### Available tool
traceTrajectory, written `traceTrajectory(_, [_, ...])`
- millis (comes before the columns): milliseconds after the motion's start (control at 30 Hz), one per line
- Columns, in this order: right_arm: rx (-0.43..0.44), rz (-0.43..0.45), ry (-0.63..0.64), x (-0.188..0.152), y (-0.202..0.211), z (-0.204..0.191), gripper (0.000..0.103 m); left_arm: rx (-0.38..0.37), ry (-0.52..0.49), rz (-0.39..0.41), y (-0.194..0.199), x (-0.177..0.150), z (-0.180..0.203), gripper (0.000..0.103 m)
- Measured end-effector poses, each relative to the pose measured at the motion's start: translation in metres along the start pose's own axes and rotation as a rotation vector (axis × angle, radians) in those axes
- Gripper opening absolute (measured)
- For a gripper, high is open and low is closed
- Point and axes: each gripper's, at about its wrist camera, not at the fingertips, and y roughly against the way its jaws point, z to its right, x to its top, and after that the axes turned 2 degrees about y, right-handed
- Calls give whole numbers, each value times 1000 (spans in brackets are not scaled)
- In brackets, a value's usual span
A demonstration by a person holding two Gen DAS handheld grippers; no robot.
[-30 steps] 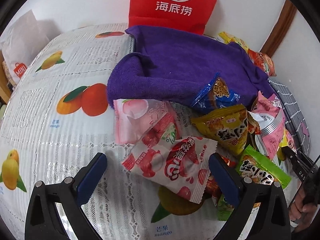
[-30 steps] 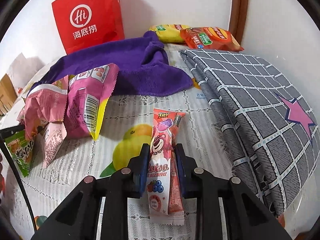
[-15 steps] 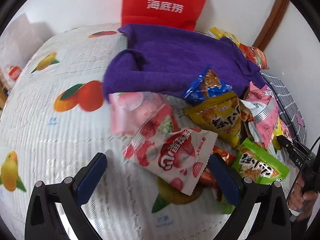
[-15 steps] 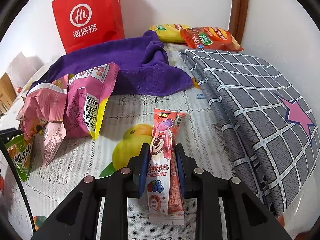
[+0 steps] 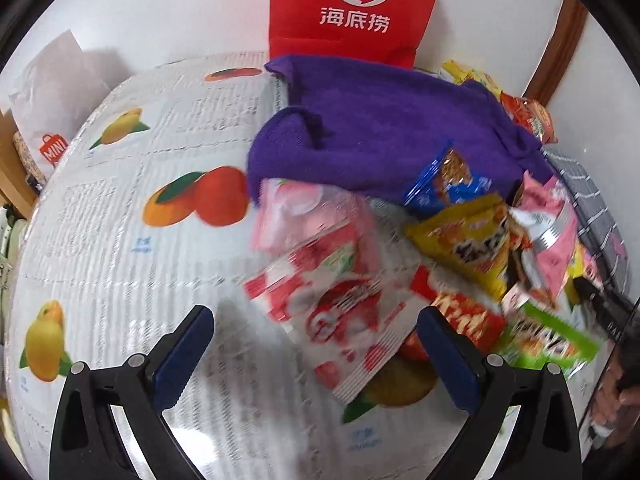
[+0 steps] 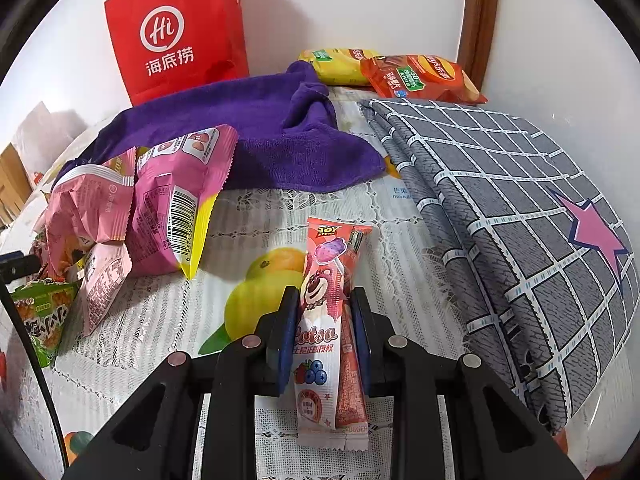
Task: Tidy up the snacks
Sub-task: 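Lift the Lotso packet with the right tool while the left tool reaches the pink-white candy, then grasp the pink-white candy with the left tool while the right tool carries the Lotso packet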
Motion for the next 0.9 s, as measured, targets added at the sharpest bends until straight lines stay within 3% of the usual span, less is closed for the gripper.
traceTrajectory(167, [0,0,0,0,0,0,26,69,24,-10,-17,6,9,102])
traceTrajectory(267, [-1,0,2,0,0,0,26,71,50,0,-17,7,7,101])
traceTrajectory(300, [-1,0,2,0,0,0,26,83,52,5,-16,7,7,97])
traceTrajectory(433, [-1,0,3,0,0,0,26,130,41,35,-11,6,7,54])
traceTrajectory(667, [-19,2,16,-1,1,-3,25,39,89,28,6,1,-6,34])
traceTrajectory(700, [-24,3,20,0,1,-4,25,29,92,27,7,0,-7,22])
traceTrajectory(900, [-59,2,25,-2,5,-9,24,-13,85,35,23,-8,-8,22])
